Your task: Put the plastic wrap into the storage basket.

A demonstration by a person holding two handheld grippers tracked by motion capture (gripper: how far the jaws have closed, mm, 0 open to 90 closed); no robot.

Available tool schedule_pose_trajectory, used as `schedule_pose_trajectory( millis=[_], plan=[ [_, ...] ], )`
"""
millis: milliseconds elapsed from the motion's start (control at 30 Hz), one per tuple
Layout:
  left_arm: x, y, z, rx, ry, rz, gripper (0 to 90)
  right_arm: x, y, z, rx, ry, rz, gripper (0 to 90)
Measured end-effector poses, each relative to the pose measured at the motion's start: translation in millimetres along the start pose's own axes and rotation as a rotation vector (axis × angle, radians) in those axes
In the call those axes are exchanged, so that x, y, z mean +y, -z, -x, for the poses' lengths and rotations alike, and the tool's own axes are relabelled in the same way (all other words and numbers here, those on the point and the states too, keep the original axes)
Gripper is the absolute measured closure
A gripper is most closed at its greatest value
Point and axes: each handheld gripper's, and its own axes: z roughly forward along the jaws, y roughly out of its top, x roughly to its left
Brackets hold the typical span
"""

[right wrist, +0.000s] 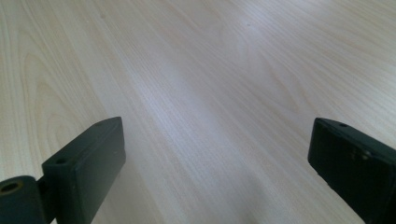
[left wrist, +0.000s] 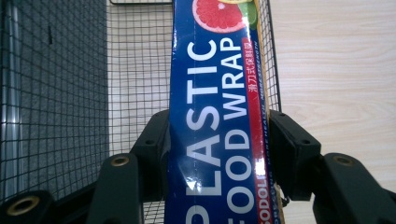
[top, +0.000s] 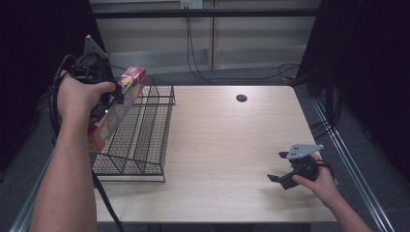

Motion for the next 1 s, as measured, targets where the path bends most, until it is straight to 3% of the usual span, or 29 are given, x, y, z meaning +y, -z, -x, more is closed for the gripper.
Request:
schedule_pose_trajectory(
  millis=[733,867,1000],
  plan=[
    [-9.0,-7.3,-21.1,0.082,0.085,0.033,45.9,0.4,-1.1,-1.3,0.001,0.004,0.001,3.7],
    [-11.3,-8.6,-26.8,0.068,0.102,0.037,45.8,0.5,-2.1,-1.5,0.000,0.007,-0.003,3.8],
    [-12.8,-11.2,-29.9,0.083,0.115,0.035,45.9,0.6,-2.8,-2.1,-0.001,0.010,-0.006,3.8]
  ],
)
